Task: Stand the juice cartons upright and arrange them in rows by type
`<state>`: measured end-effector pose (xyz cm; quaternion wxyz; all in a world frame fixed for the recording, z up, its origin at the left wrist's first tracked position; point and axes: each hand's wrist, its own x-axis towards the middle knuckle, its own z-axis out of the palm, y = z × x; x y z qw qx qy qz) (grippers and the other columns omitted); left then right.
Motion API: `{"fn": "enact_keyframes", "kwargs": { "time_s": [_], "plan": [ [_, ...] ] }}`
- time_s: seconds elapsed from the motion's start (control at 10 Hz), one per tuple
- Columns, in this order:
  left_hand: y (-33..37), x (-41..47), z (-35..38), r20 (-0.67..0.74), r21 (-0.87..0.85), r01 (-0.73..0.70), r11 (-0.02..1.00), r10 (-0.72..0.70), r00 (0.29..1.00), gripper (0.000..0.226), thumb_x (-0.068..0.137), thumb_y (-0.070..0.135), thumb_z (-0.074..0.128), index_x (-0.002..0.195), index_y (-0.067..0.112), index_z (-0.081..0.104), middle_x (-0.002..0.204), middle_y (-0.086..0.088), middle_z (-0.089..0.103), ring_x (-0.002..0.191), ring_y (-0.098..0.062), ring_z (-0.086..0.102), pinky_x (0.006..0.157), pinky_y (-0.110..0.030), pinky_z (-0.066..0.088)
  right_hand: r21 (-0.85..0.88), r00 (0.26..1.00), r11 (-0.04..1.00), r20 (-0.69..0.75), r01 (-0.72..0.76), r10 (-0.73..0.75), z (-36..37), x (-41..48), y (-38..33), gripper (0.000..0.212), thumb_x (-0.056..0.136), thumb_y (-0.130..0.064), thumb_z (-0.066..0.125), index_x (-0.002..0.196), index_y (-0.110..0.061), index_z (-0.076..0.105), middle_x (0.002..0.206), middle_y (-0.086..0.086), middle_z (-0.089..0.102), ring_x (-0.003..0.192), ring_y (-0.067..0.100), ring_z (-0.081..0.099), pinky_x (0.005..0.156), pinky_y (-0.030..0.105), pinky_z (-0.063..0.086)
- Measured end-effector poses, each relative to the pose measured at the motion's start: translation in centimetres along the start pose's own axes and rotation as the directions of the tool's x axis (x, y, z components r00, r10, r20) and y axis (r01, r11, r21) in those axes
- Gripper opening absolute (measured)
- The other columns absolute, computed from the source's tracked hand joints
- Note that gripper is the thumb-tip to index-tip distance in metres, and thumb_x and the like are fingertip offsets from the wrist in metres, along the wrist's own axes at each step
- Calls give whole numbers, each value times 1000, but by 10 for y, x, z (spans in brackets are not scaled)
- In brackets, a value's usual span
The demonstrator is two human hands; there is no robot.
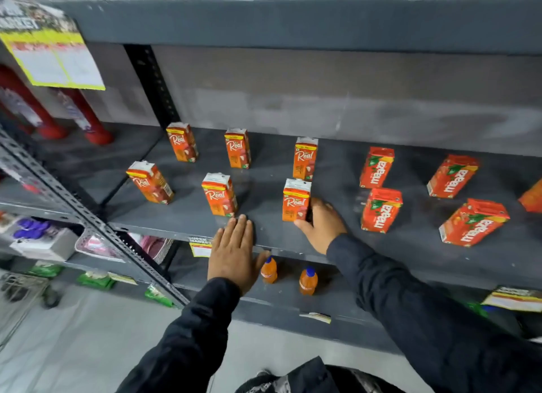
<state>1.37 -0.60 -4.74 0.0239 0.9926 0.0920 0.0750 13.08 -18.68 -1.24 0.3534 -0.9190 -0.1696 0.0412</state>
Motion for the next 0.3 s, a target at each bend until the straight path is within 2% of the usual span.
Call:
{"fn": "enact_keyframes", "kwargs": {
  "time_s": [0.1, 0.2, 0.3],
  "plan": [
    [1, -2, -1, -44, -29, -51, 998, 49, 998, 79, 89, 62, 32, 146, 9, 20, 156, -9, 20, 143, -25, 11, 114, -42, 9, -7, 1000, 1000, -2, -22, 22, -5, -3, -1, 39, 78, -31, 68, 112, -25, 50, 114, 8, 63, 105, 30, 59, 82, 31, 41],
    [-3, -3, -1, -55, -22, -69, 997, 67, 996, 78, 89, 61, 34, 145, 8, 21, 155, -10, 21, 143, -27, 13, 114, -41, 10, 56, 998, 998, -52, -19, 22, -7, -9, -4, 65, 72, -30, 72, 128, -29, 39, 127, 1, 57, 114, 22, 55, 90, 32, 44],
    [-6, -5, -1, -67, -39, -80, 996, 77, 995, 78, 89, 59, 39, 144, 6, 26, 153, -13, 25, 141, -30, 18, 114, -43, 13, 269, 986, 963, -146, -36, 78, -6, -18, -1, 91, 68, -19, 75, 143, -23, 23, 141, 2, 44, 123, 16, 46, 103, 36, 40]
  ]
}}
